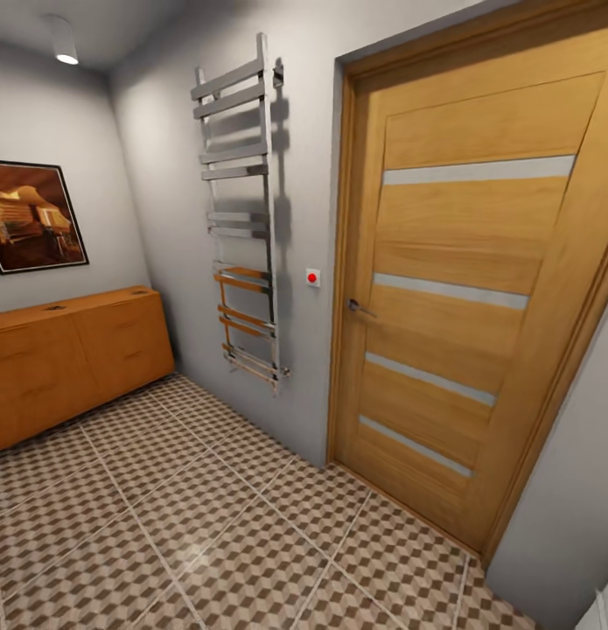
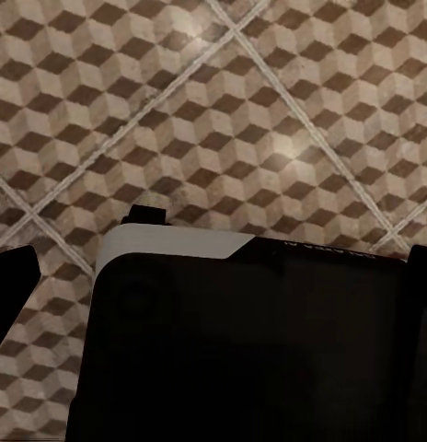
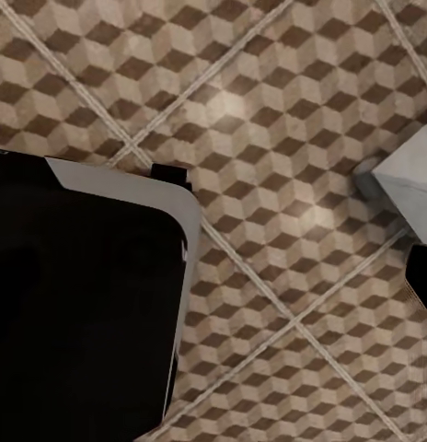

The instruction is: Take the four mousetraps from the cabinet in the bathroom and place them on the bathroom floor. Make sure all four end up on the same floor surface, and ensure that at least two of them are either under or directly next to the same bathroom sink.

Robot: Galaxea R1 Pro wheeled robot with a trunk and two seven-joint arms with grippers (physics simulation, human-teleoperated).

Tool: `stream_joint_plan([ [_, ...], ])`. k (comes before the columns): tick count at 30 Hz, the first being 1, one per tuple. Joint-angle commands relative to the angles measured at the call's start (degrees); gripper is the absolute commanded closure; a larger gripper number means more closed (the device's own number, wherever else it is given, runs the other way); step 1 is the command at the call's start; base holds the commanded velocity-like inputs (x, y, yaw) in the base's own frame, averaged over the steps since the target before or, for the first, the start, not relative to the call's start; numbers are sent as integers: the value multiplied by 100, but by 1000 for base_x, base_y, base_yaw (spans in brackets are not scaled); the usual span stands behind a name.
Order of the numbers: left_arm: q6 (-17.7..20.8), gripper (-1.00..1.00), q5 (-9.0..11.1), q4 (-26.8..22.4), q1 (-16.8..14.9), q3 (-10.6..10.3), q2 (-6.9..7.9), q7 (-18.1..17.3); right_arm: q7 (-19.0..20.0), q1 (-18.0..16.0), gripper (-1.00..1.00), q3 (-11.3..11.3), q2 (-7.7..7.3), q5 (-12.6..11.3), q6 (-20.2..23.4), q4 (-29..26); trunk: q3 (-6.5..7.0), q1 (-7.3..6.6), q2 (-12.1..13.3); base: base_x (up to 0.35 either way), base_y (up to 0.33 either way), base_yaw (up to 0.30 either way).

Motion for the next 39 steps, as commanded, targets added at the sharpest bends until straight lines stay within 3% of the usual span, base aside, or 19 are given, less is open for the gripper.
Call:
stream_joint_plan([
  [1, -20, -100, 51, 10, -8, -49, -2, -6, -16, -7, -100, 24, -3, 28, -33, 18, -10, 2, -9, 0, 0, 296],
  [39, -20, -100, 51, 10, -9, -49, -5, -2, -16, -16, -100, 27, 3, 28, -32, 18, -10, 2, -9, 0, 0, 296],
])
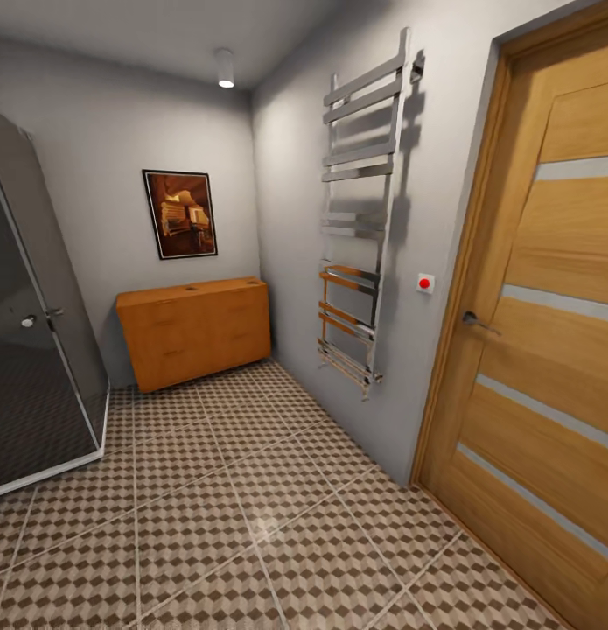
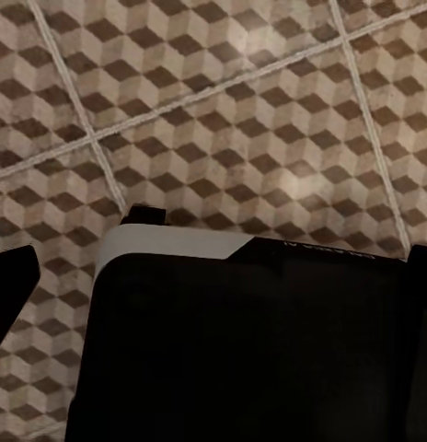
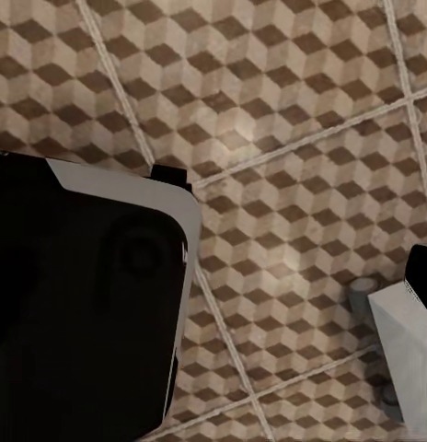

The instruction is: Take the four mousetraps from the cabinet in the bathroom and place them on the bathroom floor. Make sure all four end up on the same floor surface, and ensure that at least two of them are either under or directly next to the same bathroom sink.

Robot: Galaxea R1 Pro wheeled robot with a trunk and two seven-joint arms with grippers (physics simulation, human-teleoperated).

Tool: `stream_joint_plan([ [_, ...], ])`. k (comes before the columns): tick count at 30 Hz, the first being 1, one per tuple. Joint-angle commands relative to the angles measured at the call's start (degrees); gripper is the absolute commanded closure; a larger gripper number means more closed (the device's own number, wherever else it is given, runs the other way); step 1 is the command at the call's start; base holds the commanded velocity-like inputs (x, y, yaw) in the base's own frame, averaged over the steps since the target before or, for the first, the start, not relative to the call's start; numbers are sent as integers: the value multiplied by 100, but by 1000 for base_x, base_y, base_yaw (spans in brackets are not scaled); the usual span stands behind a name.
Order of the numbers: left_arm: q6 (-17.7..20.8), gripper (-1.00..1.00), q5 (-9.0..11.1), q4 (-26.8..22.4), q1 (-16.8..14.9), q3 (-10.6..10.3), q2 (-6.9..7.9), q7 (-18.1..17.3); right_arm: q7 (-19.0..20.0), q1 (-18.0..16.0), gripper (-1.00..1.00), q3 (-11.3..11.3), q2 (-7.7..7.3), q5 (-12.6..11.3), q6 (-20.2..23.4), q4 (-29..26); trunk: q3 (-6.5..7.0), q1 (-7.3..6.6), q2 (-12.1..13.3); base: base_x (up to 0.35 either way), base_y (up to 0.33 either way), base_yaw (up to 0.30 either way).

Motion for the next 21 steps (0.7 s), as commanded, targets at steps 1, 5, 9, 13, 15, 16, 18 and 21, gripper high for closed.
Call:
stream_joint_plan([
  [1, -19, -100, 50, 10, -7, -49, -4, -6, -16, -6, -100, 27, 0, 27, -32, 18, -10, 2, -9, 0, 0, 297],
  [5, -19, -100, 50, 10, -7, -49, -7, -6, -16, -3, -100, 27, 0, 27, -31, 18, -10, 2, -9, 0, 0, 297],
  [9, -19, -100, 50, 10, -4, -49, -8, -6, -16, -3, -100, 27, 0, 27, -33, 18, -10, 2, -9, 0, 0, 297],
  [13, -19, -100, 50, 10, -4, -47, -8, -6, -16, -2, -100, 27, 0, 27, -33, 18, -10, 2, -9, 0, 0, 296],
  [15, -19, -100, 50, 10, -4, -48, -8, -6, -16, -4, -100, 27, 0, 27, -34, 18, -10, 2, -9, 0, 0, 296],
  [16, -19, -100, 50, 10, -6, -48, -9, -6, -16, -3, -100, 27, 0, 27, -33, 18, -10, 2, -9, 0, 0, 296],
  [18, -19, -100, 50, 10, -5, -44, -9, -6, -16, -5, -100, 27, 0, 27, -33, 18, -10, 2, -9, 0, 0, 296],
  [21, -19, -100, 50, 10, -4, -47, -9, -6, -16, -7, -100, 27, 0, 27, -34, 18, -10, 2, -9, 0, 0, 296],
])
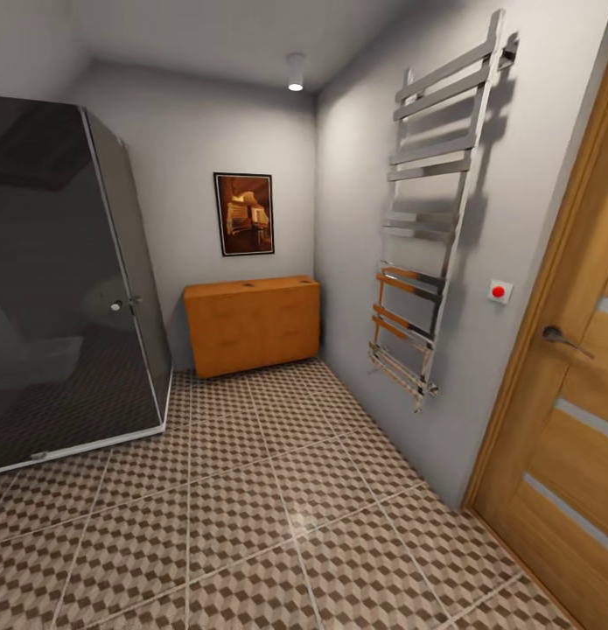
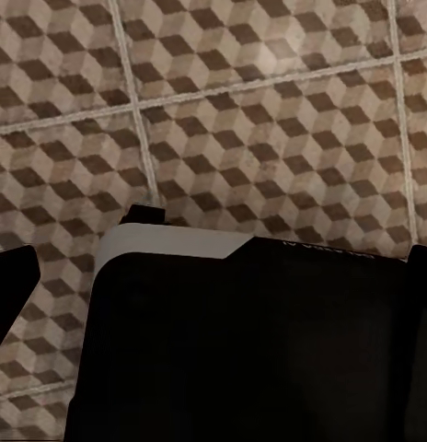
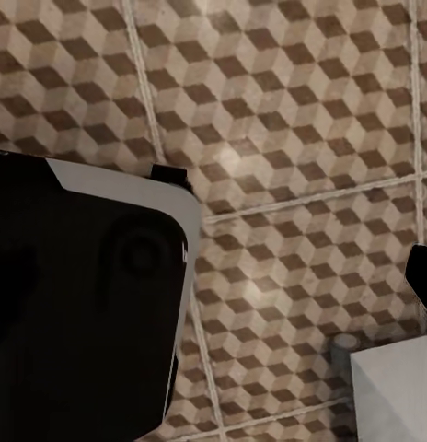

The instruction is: Take the four mousetraps from the cabinet in the bathroom and place them on the bathroom floor. Make sure all four end up on the same floor surface, and ensure that at least two of them are either under or directly next to the same bathroom sink.

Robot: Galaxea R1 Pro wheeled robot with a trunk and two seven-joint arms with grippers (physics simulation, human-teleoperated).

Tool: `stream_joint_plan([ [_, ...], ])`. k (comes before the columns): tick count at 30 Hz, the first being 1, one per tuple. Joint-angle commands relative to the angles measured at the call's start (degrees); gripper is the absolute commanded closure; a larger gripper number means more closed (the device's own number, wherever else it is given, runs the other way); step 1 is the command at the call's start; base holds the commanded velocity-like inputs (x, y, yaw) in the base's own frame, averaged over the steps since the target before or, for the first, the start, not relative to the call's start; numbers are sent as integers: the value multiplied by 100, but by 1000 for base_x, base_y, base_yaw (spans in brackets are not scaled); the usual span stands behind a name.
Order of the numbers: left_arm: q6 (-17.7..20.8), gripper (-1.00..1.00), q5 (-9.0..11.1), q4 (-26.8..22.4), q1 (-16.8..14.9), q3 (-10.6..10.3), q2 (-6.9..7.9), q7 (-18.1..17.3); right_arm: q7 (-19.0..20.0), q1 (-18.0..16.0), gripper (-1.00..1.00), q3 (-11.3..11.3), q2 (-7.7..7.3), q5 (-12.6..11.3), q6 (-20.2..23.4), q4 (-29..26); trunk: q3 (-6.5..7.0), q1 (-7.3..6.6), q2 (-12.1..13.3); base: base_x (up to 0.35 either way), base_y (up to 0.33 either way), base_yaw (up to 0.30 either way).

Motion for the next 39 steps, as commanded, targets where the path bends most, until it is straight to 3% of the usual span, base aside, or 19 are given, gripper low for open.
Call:
stream_joint_plan([
  [1, -19, -100, 50, 10, -11, -47, -2, -2, -16, -5, -100, 27, 0, 27, -31, 18, -10, 2, -9, 0, 0, 296],
  [24, -28, -100, 50, 10, -7, -42, -10, 27, -16, -5, -100, 27, -7, 27, -29, 18, -10, 2, -9, 0, 0, 293],
  [39, 144, -100, 36, 5, -11, -50, -11, -13, -7, -2, -100, 21, -33, 40, -29, 17, -10, 2, -9, 198, 0, 55],
])
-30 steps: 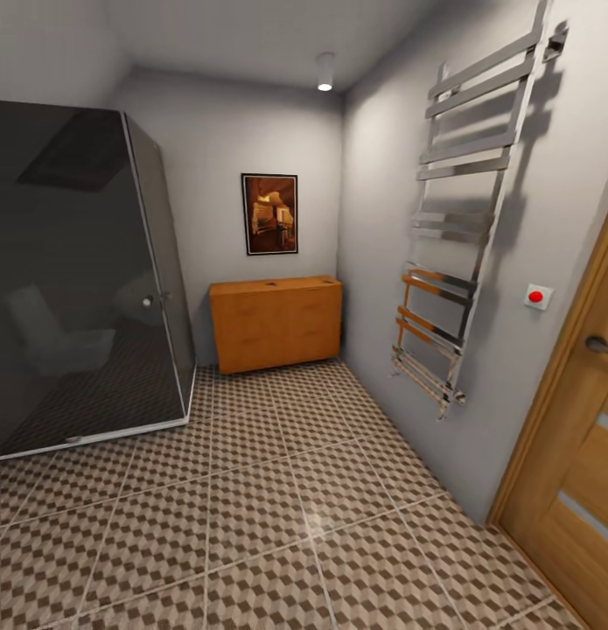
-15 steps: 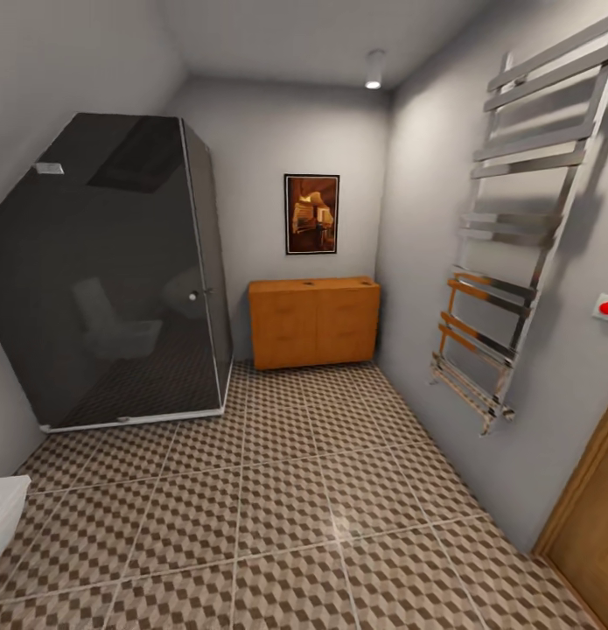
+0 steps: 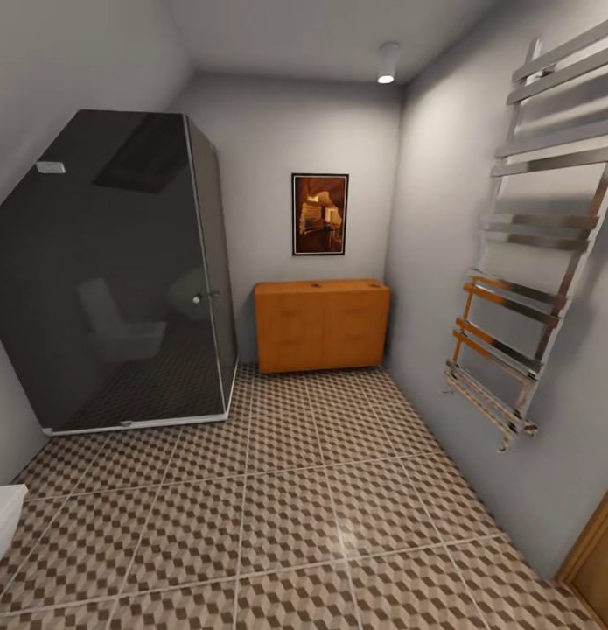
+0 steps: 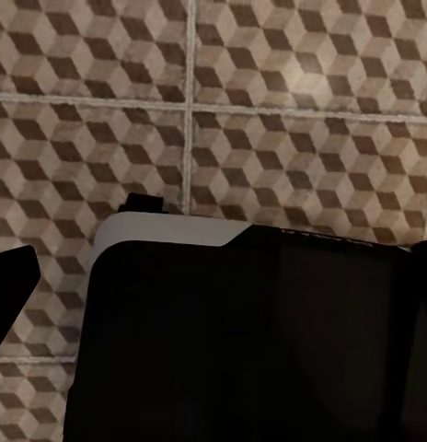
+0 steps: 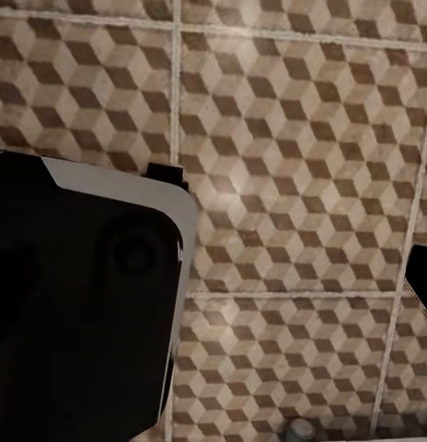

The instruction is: Take the four mousetraps from the cabinet in the bathroom and place them on the bathroom floor. Make sure all four end up on the same floor surface, and ensure that at least two of them are either under or directly next to the same bathroom sink.

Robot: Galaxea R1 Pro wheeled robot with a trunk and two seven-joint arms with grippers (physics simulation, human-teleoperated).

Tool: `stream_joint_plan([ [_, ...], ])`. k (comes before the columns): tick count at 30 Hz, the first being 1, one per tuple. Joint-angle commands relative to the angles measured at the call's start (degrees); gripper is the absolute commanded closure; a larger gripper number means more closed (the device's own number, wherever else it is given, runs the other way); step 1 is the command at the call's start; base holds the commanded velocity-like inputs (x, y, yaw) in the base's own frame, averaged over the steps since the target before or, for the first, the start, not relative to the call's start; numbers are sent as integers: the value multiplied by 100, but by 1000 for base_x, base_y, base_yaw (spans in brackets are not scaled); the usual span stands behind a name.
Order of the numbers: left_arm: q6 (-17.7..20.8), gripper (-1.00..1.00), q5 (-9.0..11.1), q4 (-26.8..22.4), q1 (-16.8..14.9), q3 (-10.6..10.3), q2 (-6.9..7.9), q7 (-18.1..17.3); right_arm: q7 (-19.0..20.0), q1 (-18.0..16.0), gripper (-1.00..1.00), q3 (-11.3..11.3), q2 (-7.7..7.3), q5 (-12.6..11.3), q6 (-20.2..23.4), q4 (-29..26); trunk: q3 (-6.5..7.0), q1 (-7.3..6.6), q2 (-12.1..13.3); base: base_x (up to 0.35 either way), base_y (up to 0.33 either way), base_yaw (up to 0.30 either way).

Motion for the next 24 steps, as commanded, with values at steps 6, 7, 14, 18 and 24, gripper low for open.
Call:
stream_joint_plan([
  [6, 78, -100, 18, 4, -2, -48, -2, -11, -15, -9, -100, 30, -1, 39, -30, 13, -9, 4, -7, 319, 0, 1],
  [7, 83, -100, 13, 4, -1, -48, -2, -12, -15, -11, -100, 30, -1, 41, -30, 13, -9, 4, -7, 322, 0, 0],
  [14, 90, -100, 3, 3, -4, -48, -2, -8, -9, -14, -100, 31, -9, 50, -30, 13, -9, 4, -7, 322, 0, 0],
  [18, 90, -100, 4, 3, -4, -48, -2, -8, -7, -15, -100, 37, -19, 60, -30, 11, -9, 4, -7, 322, 0, 0],
  [24, 90, -100, 4, 3, -4, -48, -2, -8, -8, -10, -100, 38, -10, 58, -25, 10, -9, 4, -7, 322, 0, 0],
])
